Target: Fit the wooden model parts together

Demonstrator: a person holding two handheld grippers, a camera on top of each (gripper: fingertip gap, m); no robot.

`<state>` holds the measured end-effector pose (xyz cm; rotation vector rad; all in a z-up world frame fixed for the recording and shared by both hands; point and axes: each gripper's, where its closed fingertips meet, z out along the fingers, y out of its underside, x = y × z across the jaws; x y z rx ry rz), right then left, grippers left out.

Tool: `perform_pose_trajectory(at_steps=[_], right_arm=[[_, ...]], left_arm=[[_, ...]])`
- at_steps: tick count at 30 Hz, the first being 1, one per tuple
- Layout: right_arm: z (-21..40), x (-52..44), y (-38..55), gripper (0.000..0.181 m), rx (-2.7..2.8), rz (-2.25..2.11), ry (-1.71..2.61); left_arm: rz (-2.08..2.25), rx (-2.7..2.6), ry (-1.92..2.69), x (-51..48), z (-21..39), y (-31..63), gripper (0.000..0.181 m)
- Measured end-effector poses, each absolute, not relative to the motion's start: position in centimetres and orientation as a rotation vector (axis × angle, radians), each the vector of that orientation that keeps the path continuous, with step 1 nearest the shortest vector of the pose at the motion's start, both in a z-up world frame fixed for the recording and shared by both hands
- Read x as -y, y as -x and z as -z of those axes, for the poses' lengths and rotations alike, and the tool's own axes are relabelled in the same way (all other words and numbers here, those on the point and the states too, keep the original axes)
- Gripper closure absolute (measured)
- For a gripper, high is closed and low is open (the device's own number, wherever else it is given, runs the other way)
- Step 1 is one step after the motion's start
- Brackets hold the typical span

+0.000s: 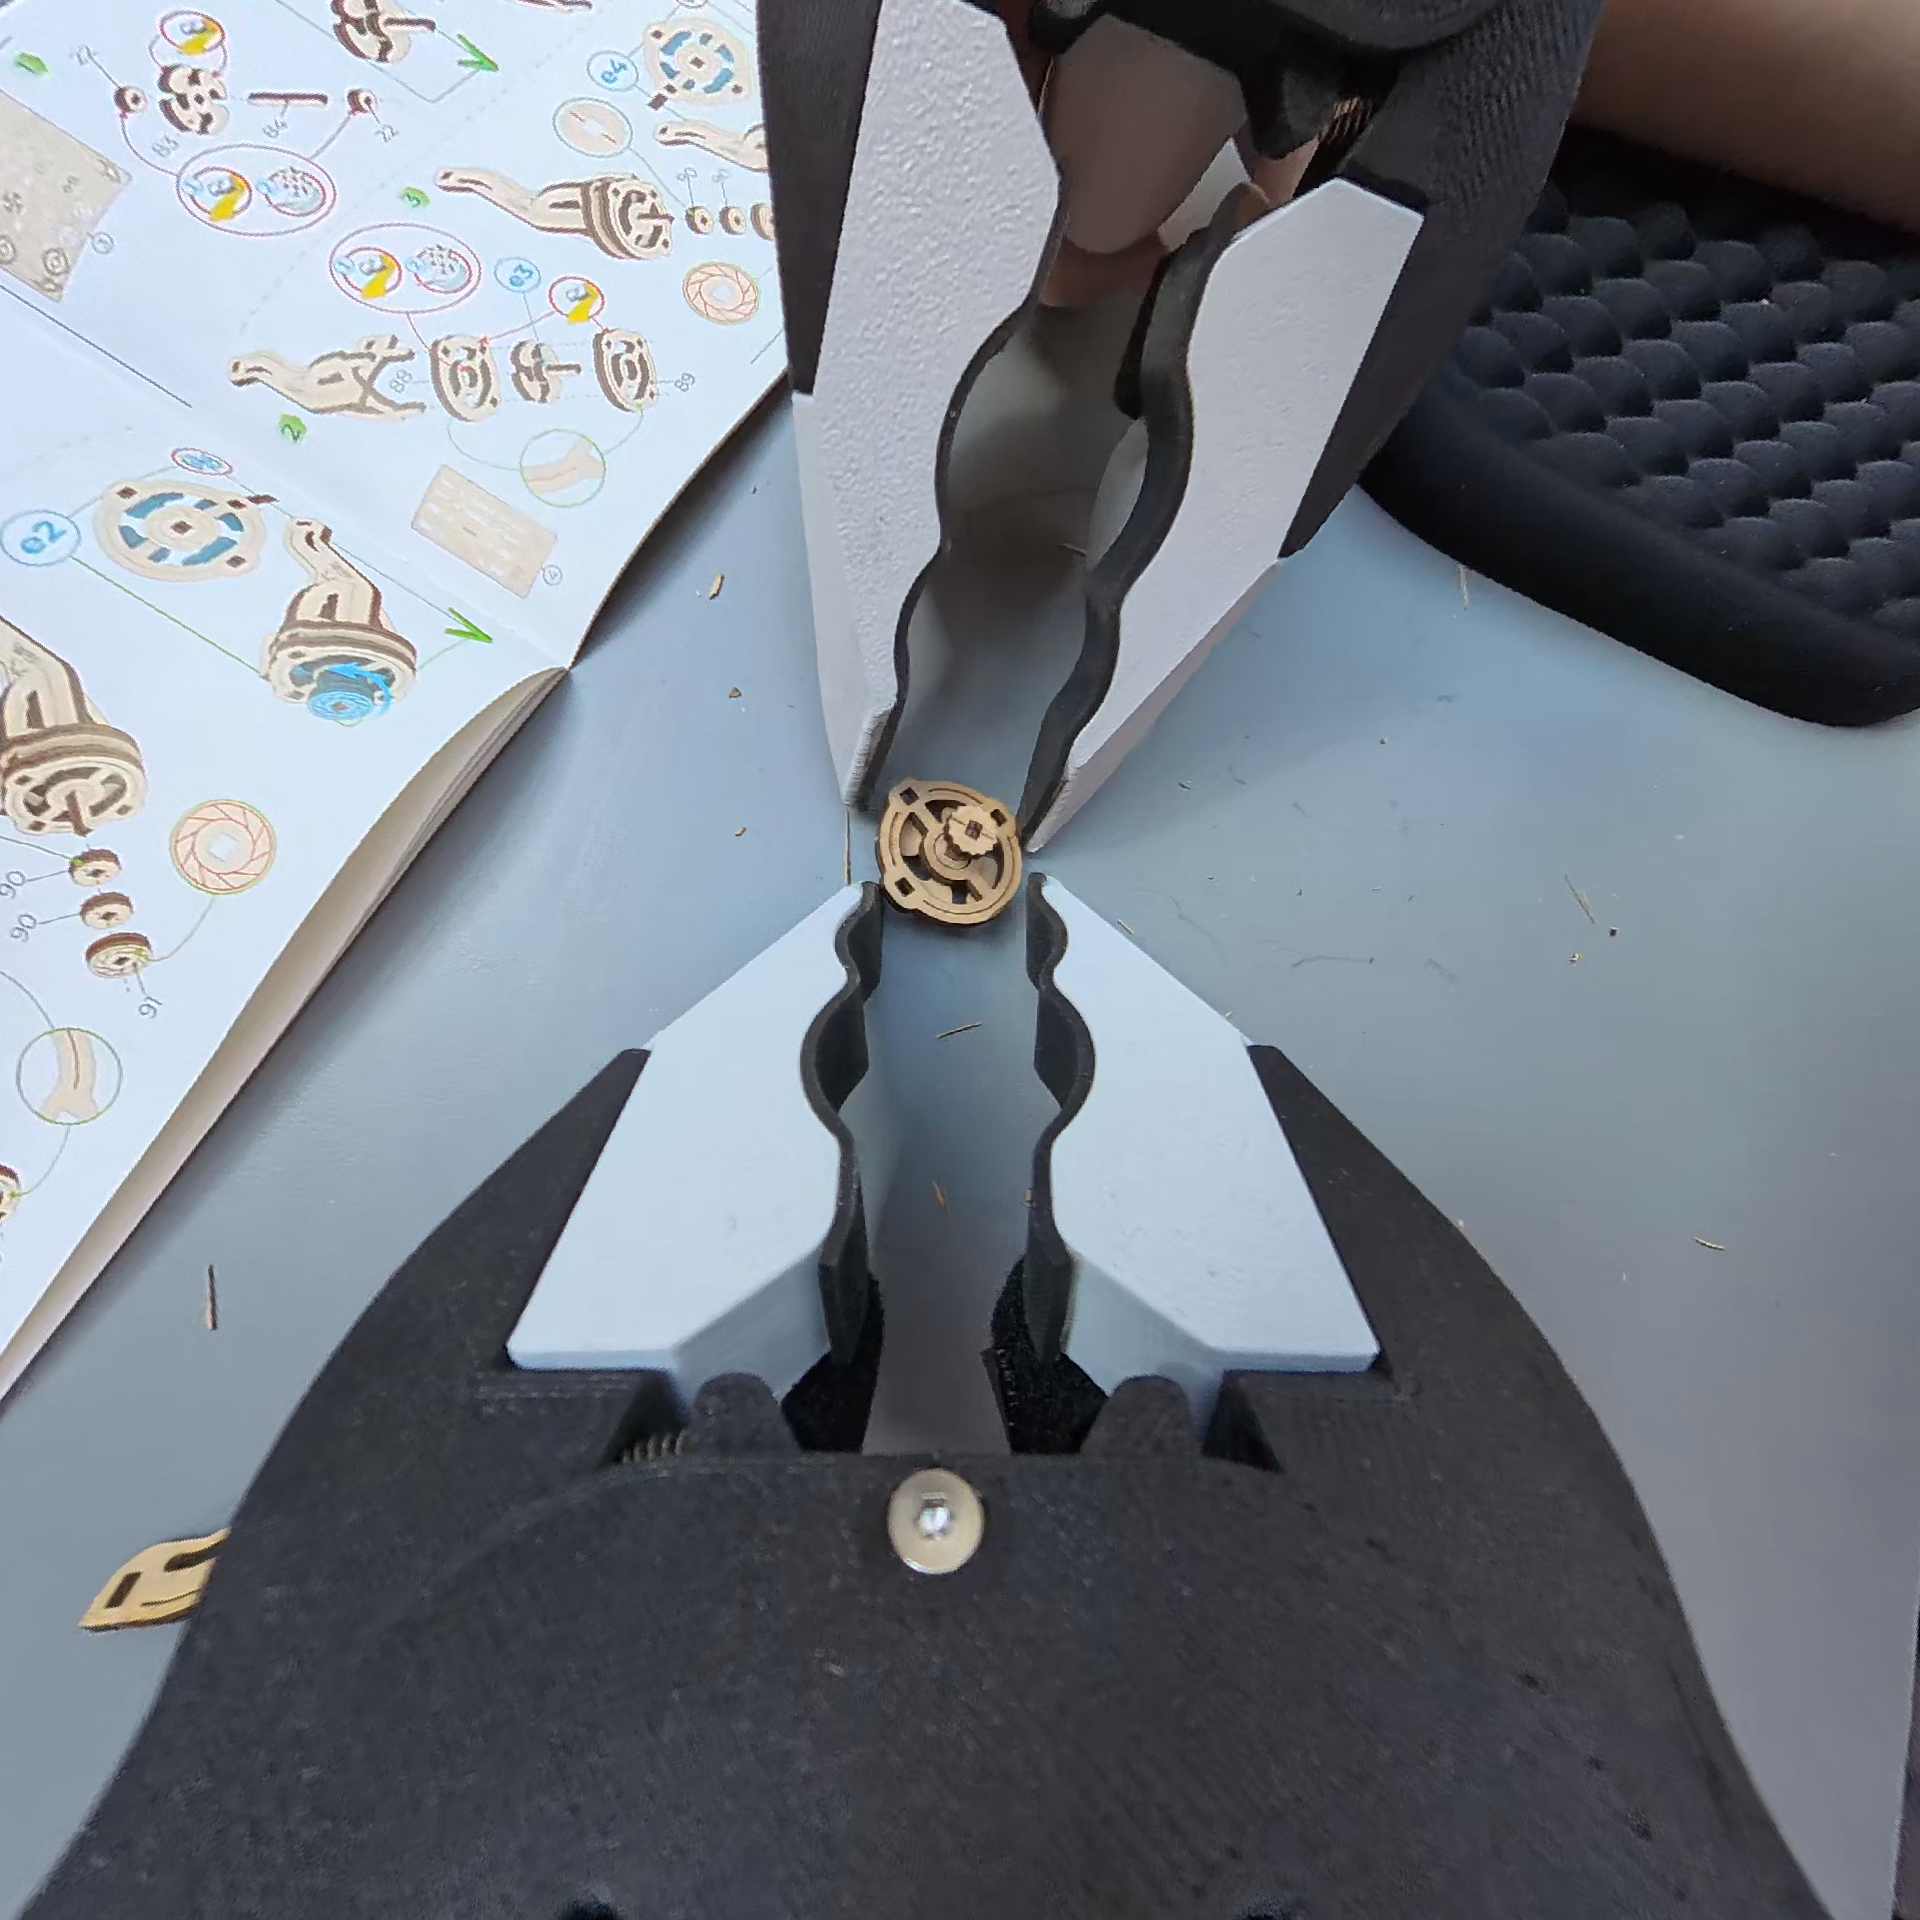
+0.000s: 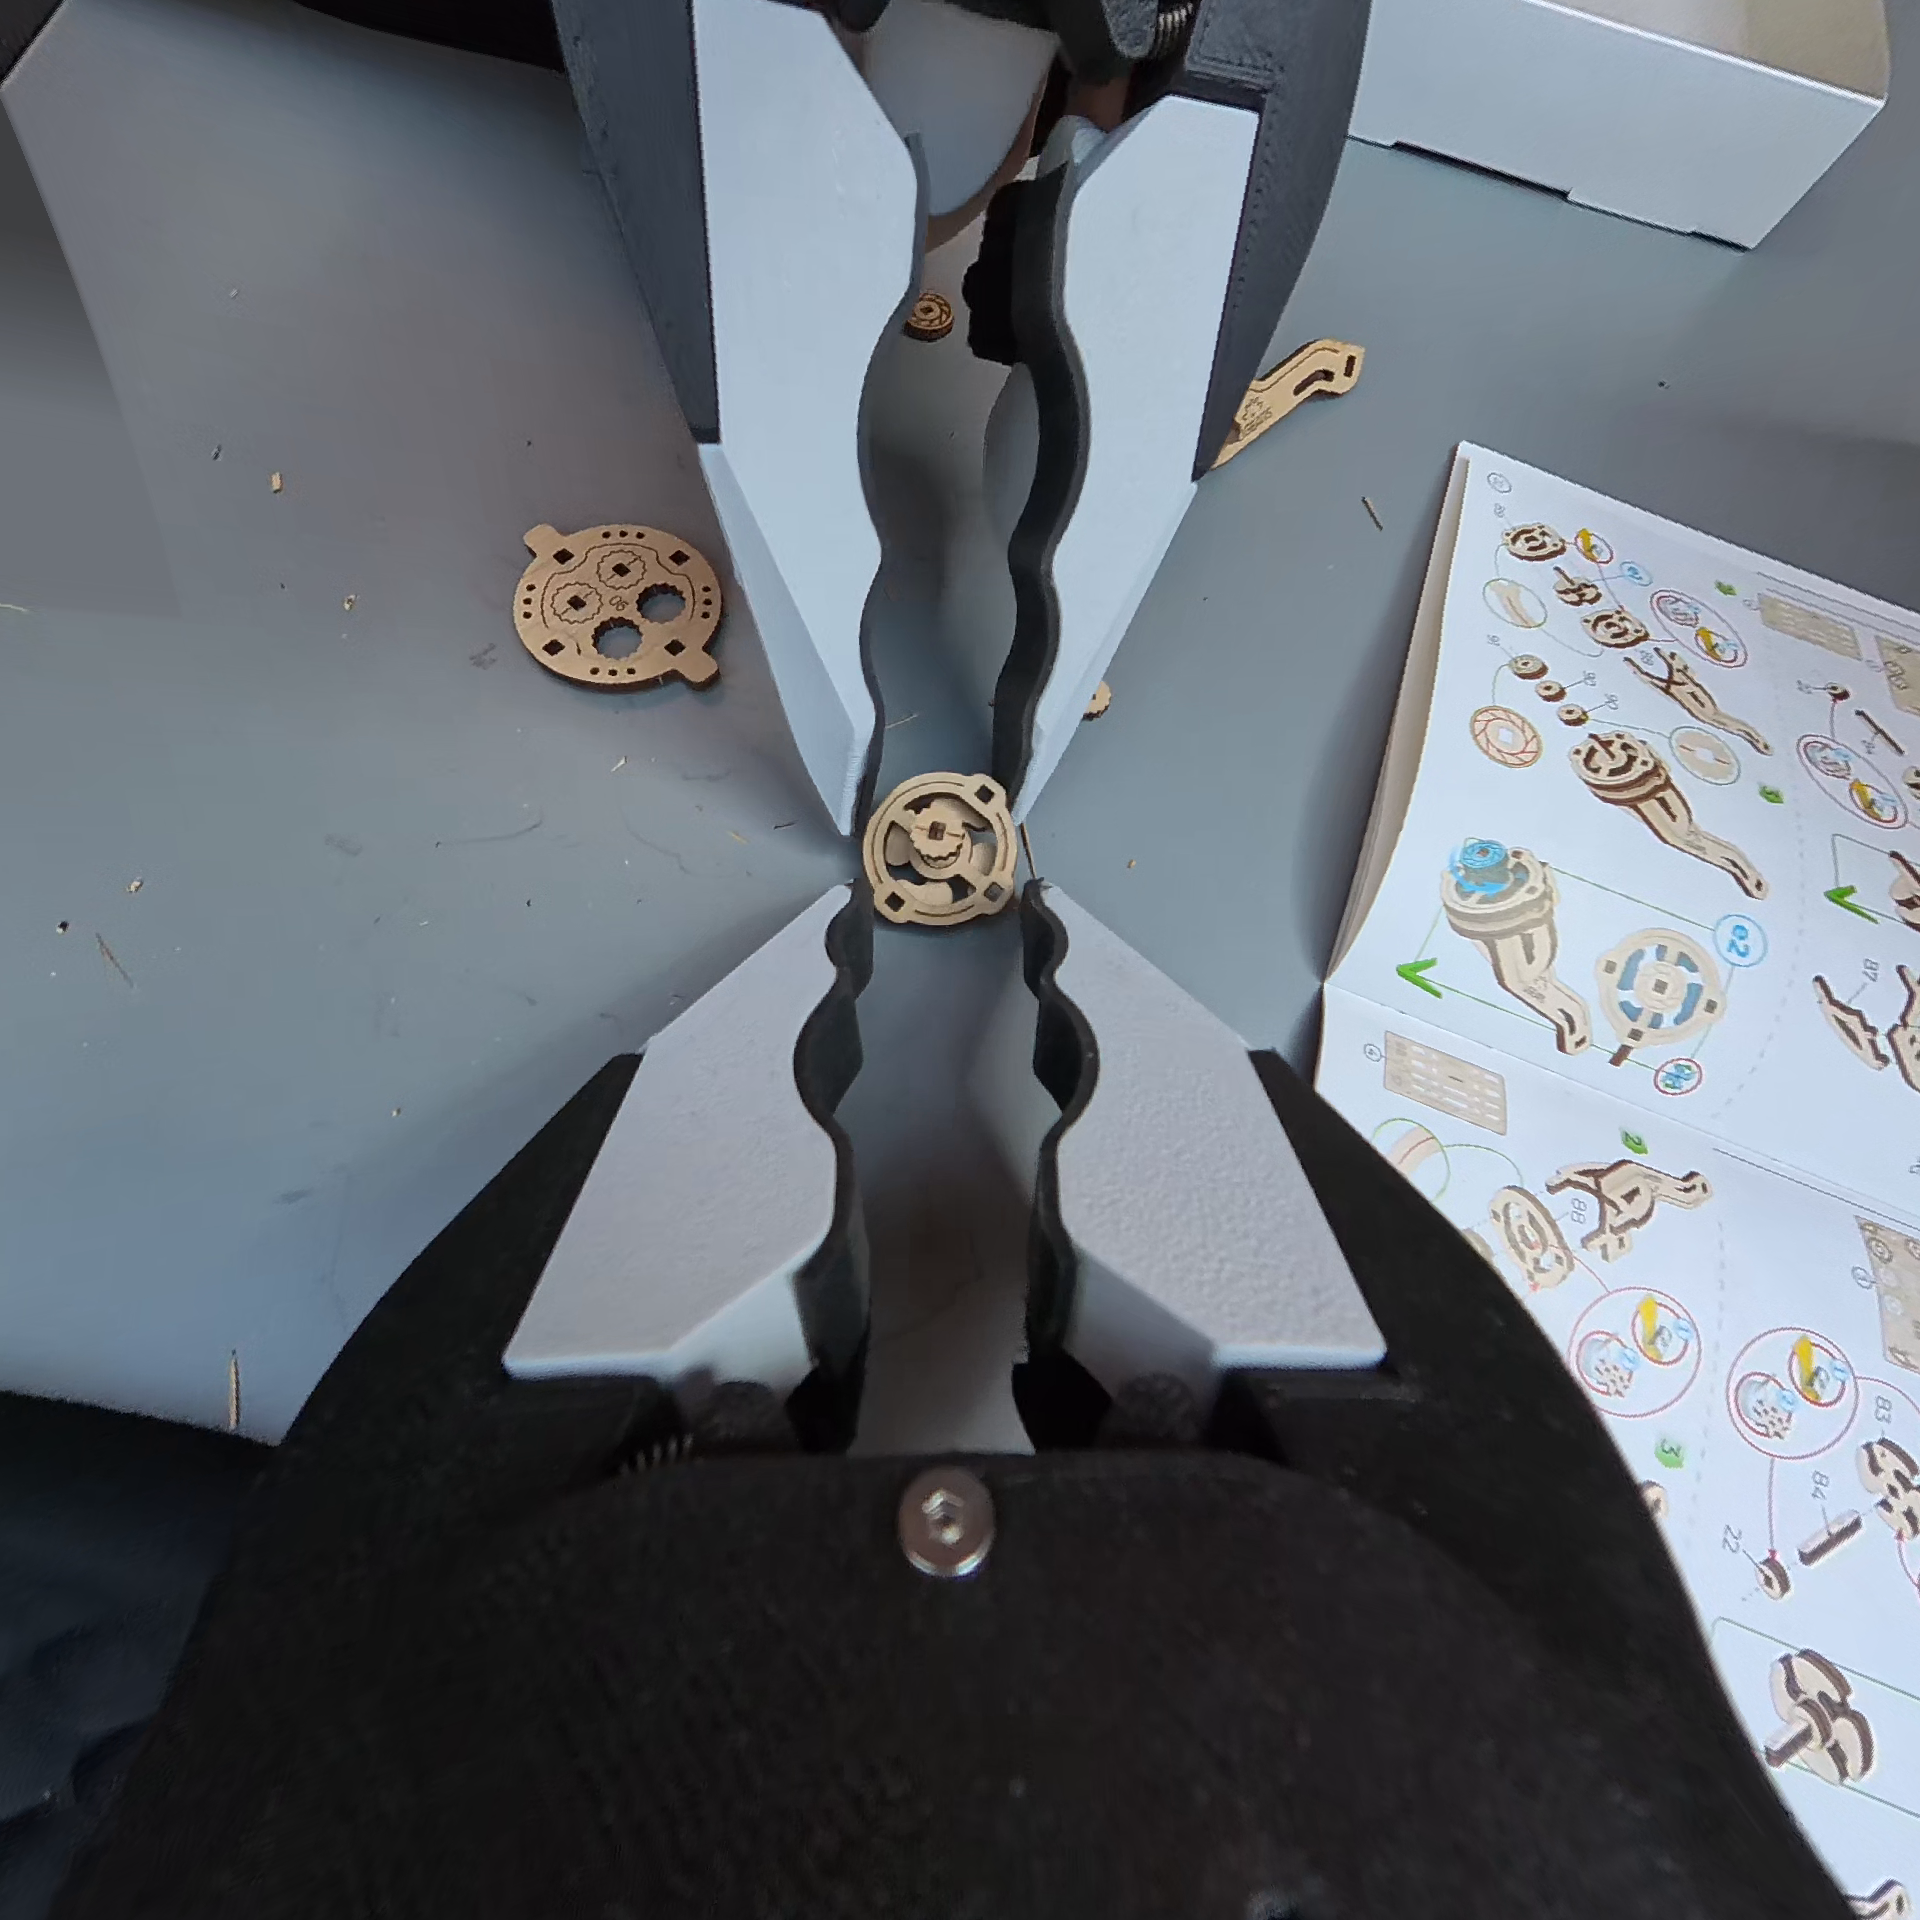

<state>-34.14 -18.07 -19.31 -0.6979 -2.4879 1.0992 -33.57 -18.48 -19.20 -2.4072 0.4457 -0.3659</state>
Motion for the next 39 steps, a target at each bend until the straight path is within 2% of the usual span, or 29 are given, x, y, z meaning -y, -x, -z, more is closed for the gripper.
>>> perform_pose_trajectory(at_steps=[6, 14, 20, 39], right_arm=[[18.5, 18.2, 34.2, 0.146, 2.456, -1.171, 0.707], [17.8, 18.4, 34.5, 0.159, 2.417, -1.214, 0.695], [18.1, 18.7, 34.4, 0.159, 2.441, -1.223, 0.704], [17.8, 18.5, 34.4, 0.161, 2.423, -1.252, 0.715]], left_arm=[[0.395, -0.404, 2.392, 18.8, 18.2, 34.3, 0.149], [0.347, -0.352, 2.440, 19.3, 18.7, 36.3, 0.154], [0.370, -0.289, 2.446, 18.8, 18.9, 36.3, 0.160], [0.413, -0.211, 2.396, 18.4, 17.8, 36.3, 0.160]])
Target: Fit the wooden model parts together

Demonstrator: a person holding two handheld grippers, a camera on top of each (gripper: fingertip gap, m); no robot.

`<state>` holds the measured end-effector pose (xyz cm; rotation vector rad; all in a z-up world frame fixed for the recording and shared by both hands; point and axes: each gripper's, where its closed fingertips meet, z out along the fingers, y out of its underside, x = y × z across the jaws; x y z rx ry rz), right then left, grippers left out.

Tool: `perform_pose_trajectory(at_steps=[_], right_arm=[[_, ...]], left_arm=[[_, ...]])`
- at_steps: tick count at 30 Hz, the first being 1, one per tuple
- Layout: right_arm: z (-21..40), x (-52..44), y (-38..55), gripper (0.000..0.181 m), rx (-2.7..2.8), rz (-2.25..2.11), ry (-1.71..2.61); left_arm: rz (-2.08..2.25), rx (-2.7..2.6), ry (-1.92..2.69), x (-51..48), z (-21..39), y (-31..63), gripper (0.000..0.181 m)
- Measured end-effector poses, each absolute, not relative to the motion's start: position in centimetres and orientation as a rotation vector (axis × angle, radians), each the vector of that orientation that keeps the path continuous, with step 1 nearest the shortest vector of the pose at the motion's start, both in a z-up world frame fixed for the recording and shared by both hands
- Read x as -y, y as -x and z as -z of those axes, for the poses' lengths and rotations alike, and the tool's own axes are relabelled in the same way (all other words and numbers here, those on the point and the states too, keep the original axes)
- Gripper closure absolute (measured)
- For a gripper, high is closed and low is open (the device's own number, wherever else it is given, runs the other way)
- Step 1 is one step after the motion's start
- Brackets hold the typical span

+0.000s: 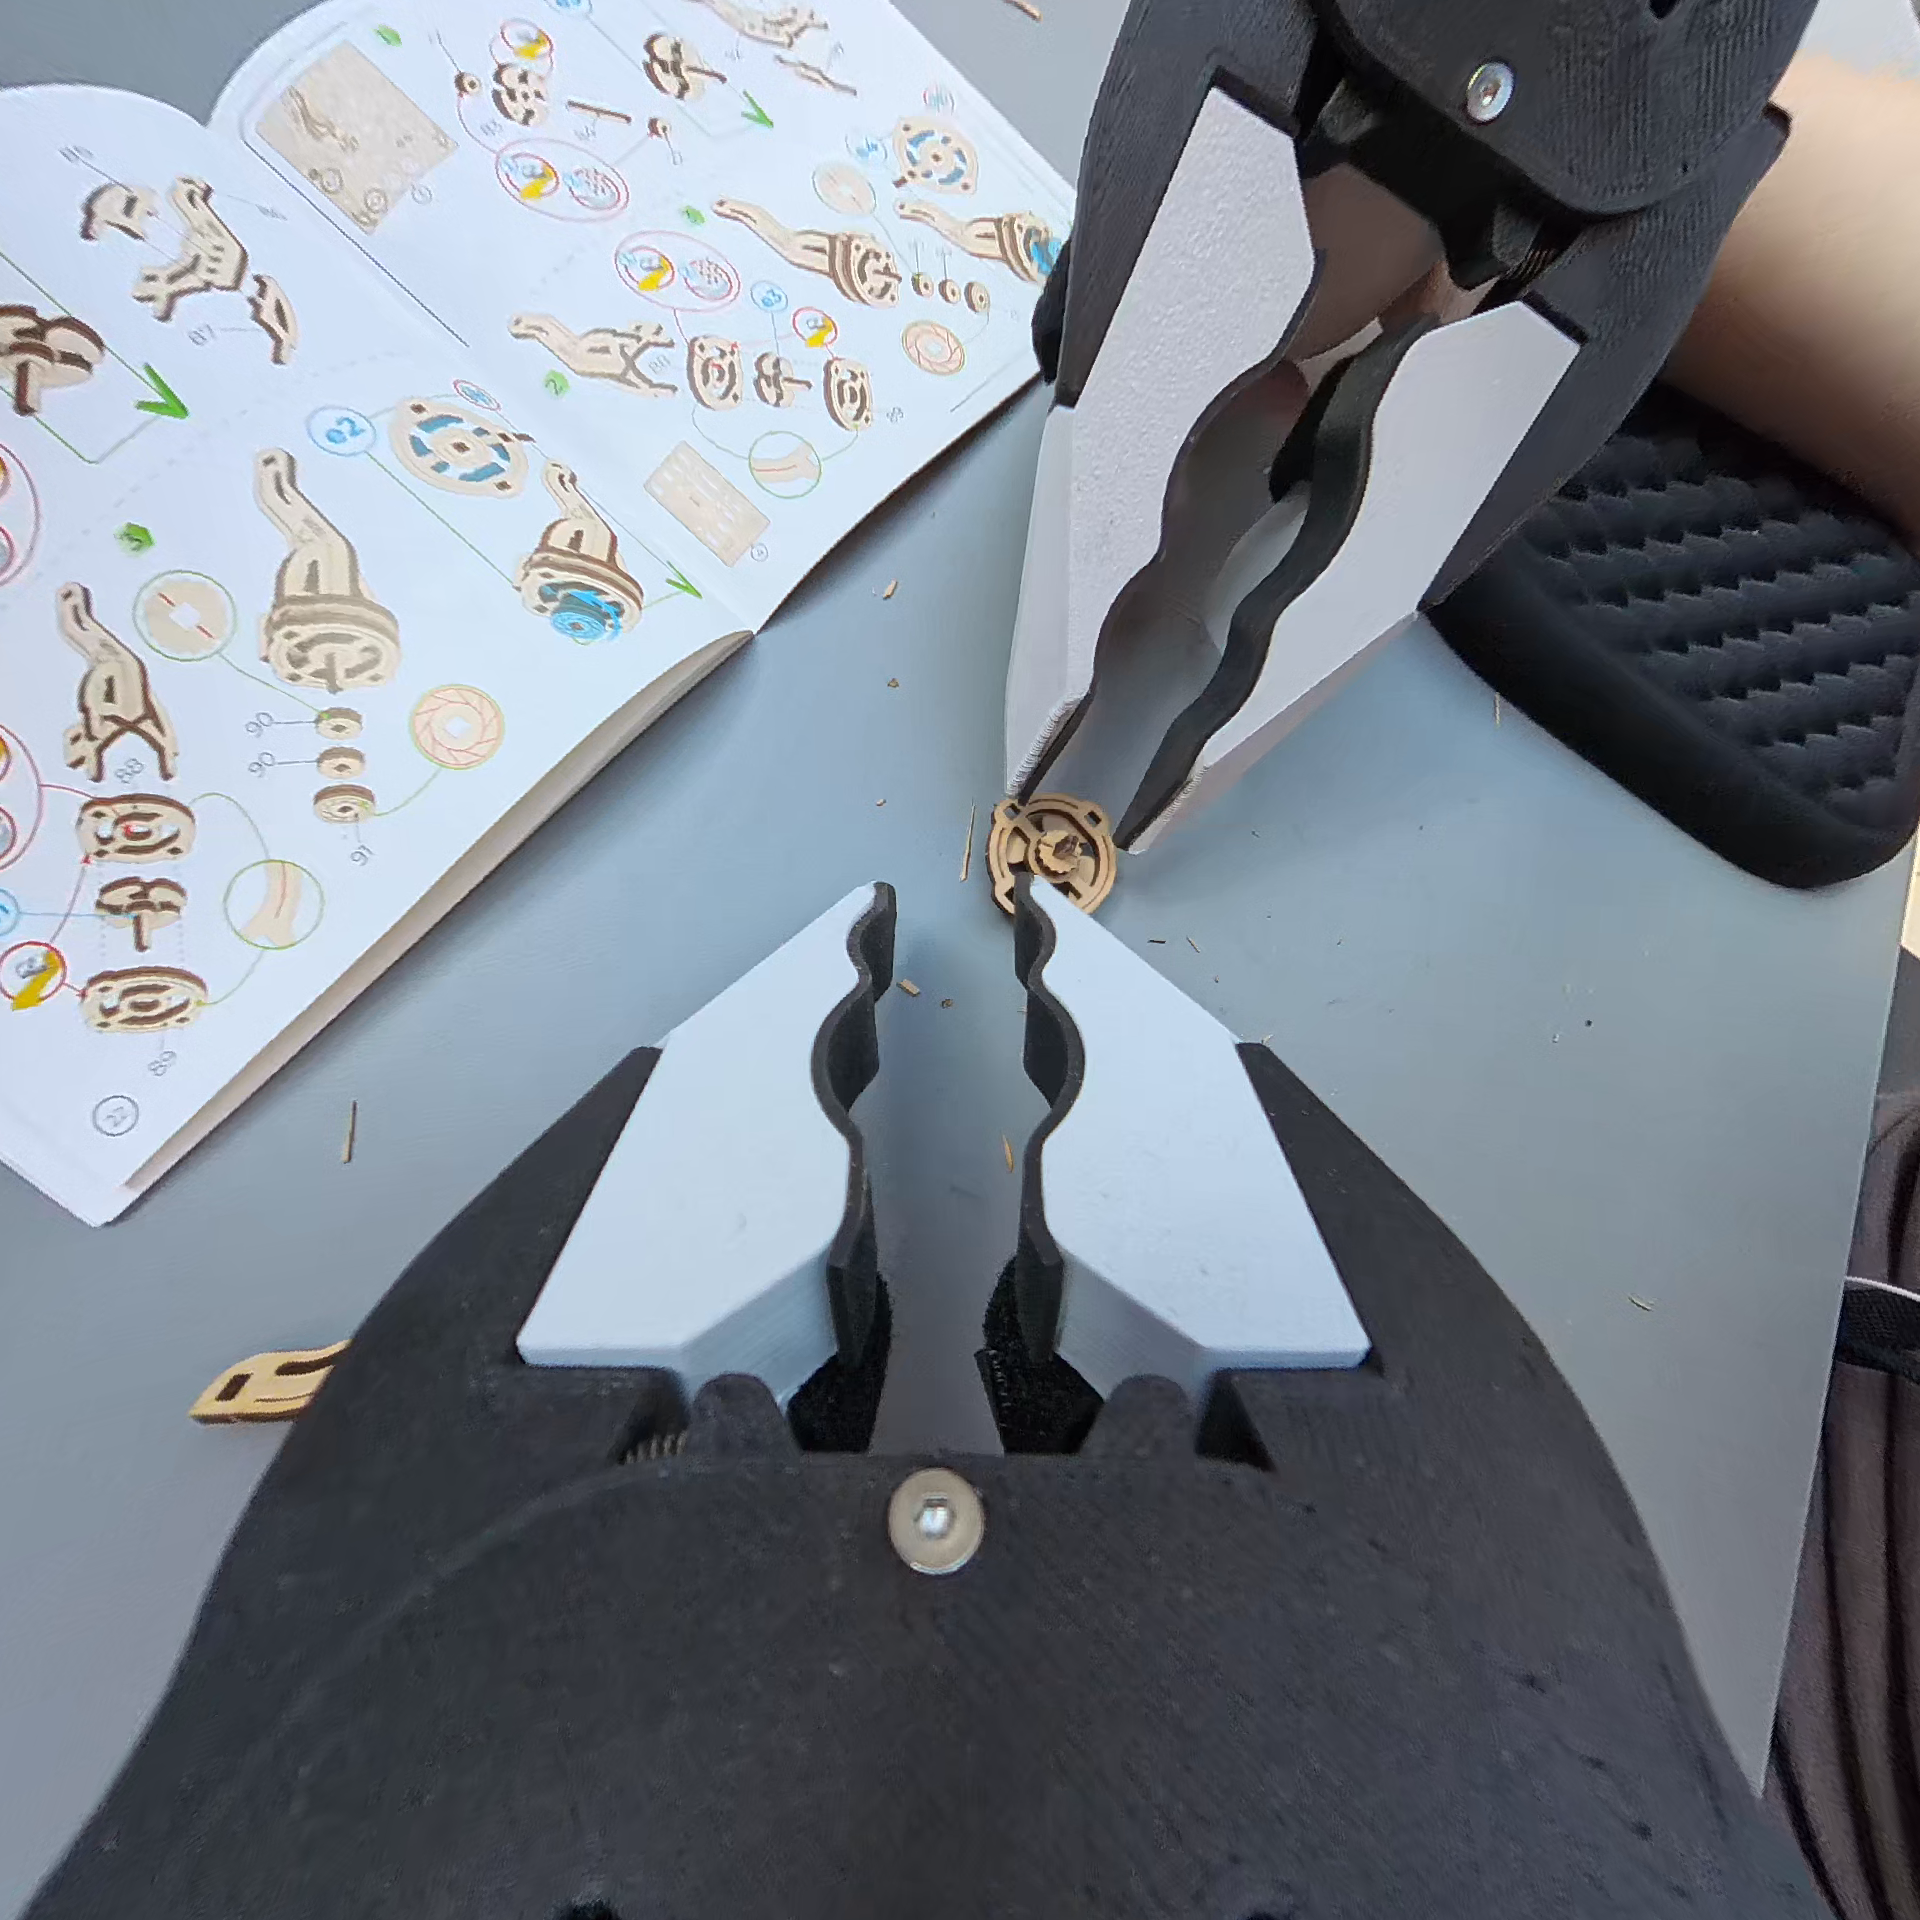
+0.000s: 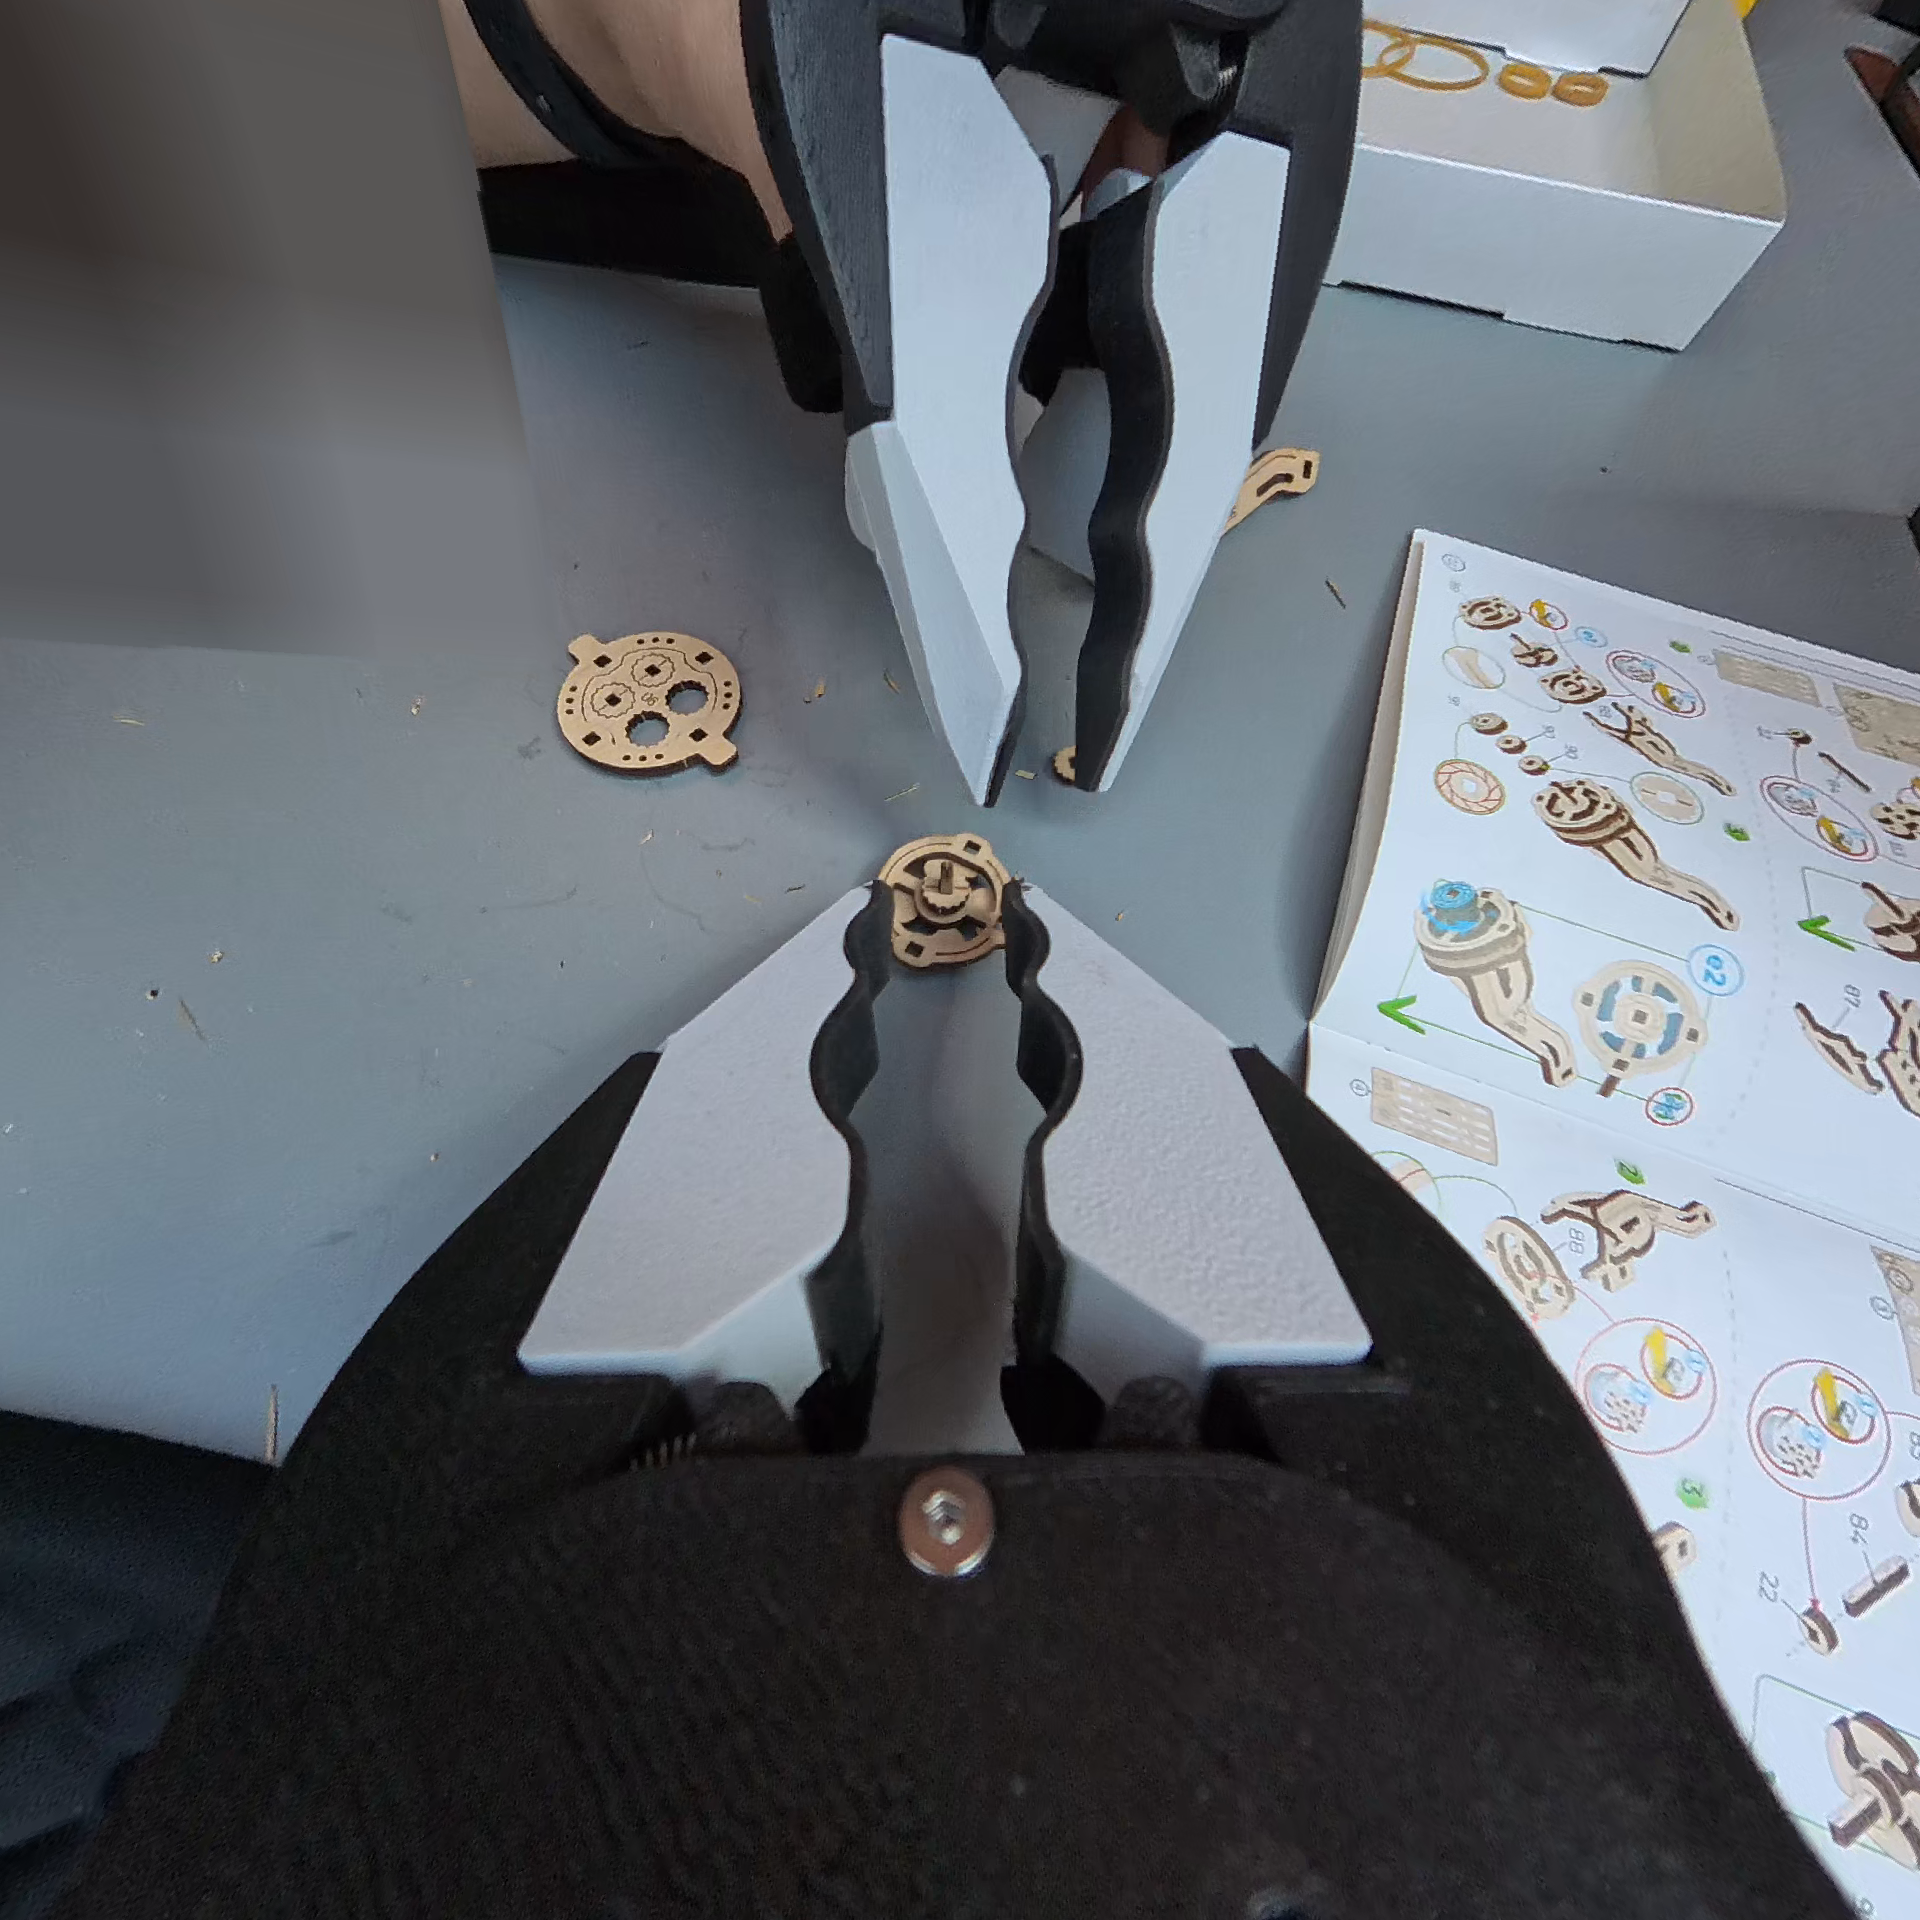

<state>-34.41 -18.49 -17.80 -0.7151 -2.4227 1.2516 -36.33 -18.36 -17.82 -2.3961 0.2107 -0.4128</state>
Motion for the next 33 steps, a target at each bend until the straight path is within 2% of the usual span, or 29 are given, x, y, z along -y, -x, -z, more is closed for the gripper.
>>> perform_pose_trajectory(at_steps=[10, 19, 33], right_arm=[[18.0, 18.2, 34.6, 0.147, 2.440, -1.287, 0.781], [19.2, 18.6, 34.2, 0.153, 2.512, -1.178, 0.754], [19.5, 21.6, 34.0, 0.153, 2.559, -1.112, 0.736]], left_arm=[[0.482, -0.093, 2.209, 18.3, 13.5, 38.1, 0.161], [0.440, -0.058, 2.145, 18.3, 12.1, 39.2, 0.161], [0.444, -0.009, 2.134, 18.6, 11.9, 40.5, 0.161]])
